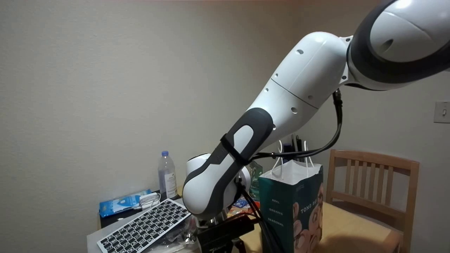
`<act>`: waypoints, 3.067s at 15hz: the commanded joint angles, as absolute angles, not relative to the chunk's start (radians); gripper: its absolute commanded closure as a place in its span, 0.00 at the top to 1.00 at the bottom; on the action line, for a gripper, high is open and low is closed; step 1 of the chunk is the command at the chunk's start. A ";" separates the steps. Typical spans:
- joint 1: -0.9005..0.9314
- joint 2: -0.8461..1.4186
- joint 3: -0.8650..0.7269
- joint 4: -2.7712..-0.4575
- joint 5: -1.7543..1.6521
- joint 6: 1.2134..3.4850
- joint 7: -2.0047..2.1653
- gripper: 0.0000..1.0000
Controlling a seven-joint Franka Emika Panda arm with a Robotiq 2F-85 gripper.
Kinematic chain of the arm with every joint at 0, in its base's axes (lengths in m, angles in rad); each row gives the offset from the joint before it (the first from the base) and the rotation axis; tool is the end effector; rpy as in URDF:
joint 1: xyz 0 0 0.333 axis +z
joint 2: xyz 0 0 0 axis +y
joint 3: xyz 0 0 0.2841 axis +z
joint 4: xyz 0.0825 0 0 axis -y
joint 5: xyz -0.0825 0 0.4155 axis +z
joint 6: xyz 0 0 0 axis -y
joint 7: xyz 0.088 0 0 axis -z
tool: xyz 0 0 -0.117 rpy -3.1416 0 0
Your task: Put the red wrapper in the bag
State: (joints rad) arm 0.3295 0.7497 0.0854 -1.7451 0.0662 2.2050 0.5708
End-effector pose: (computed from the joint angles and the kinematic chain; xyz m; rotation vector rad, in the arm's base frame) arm 0.5675 0.2544 0.0674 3.0469 -0.3323 -0.4711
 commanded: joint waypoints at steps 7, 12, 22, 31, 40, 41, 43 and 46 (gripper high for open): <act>0.321 0.724 0.092 -1.765 0.093 2.260 0.531 0.01; 0.382 0.681 0.062 -1.747 0.026 2.244 0.571 0.01; 0.492 0.492 0.058 -1.777 -0.145 2.203 0.668 0.01; 0.629 0.225 0.059 -1.871 -0.584 1.957 1.152 0.01; 0.558 0.255 0.154 -1.820 -0.605 1.923 1.195 0.01; 0.561 0.245 0.156 -1.819 -0.626 1.900 1.214 0.01; 0.573 0.192 0.164 -1.838 -0.691 1.802 1.282 0.01; 0.578 0.123 0.209 -1.852 -0.756 1.597 1.402 0.01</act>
